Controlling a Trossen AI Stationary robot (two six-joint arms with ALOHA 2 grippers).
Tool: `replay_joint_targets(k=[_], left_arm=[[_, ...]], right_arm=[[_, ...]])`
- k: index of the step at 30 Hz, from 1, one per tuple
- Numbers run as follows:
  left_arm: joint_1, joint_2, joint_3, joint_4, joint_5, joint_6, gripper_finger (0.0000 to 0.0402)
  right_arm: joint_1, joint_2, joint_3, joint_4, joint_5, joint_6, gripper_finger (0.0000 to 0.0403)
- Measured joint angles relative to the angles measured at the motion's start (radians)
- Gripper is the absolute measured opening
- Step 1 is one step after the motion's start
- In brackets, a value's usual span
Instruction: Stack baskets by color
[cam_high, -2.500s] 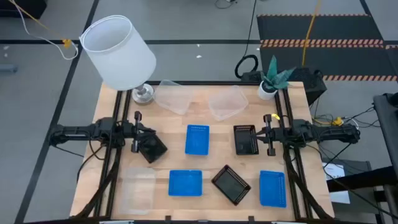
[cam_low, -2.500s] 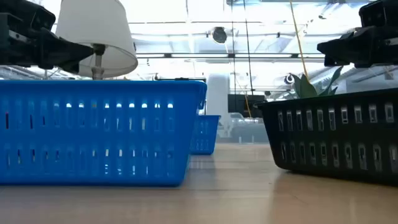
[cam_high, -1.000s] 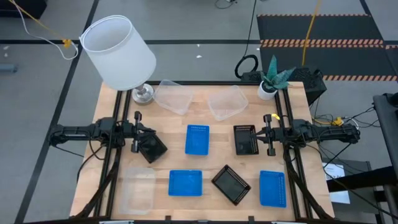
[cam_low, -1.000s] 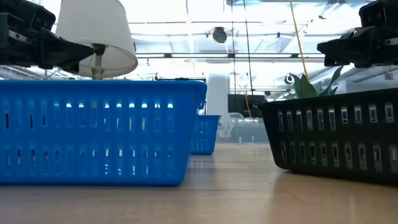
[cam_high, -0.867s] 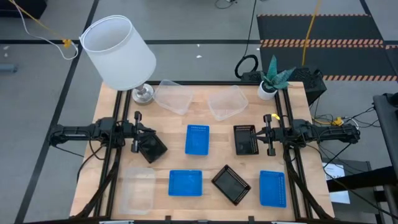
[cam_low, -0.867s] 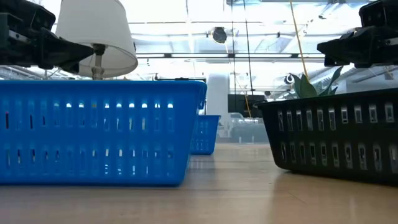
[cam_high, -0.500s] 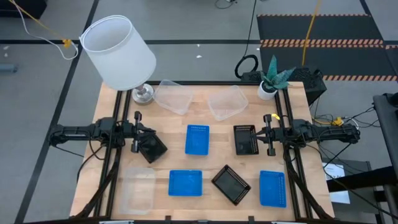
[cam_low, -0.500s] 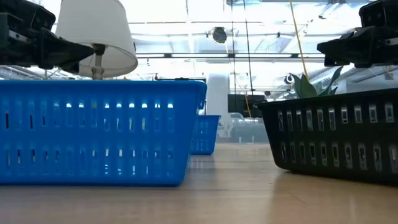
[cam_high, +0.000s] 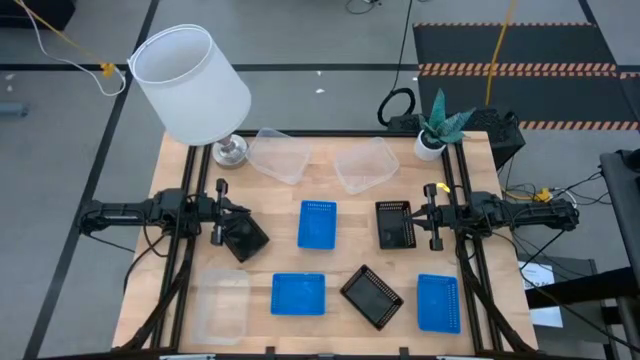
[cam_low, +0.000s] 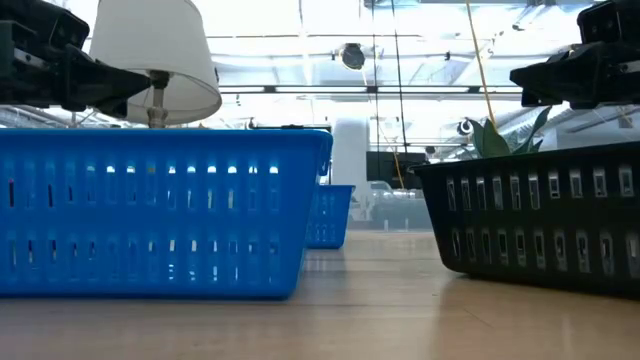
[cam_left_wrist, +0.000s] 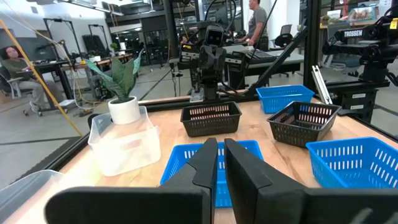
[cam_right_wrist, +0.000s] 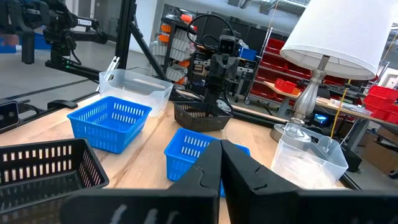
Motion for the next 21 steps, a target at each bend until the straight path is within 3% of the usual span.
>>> replay_joint_targets(k=[14, 21], left_arm=[[0.000, 0.000, 0.000, 0.000, 0.000, 0.000, 0.0033], [0.000, 0.000, 0.000, 0.000, 0.000, 0.000, 0.0033]], right_arm=[[0.000, 0.000, 0.000, 0.000, 0.000, 0.001, 0.0000], [0.000, 0.000, 0.000, 0.000, 0.000, 0.146, 0.0000]])
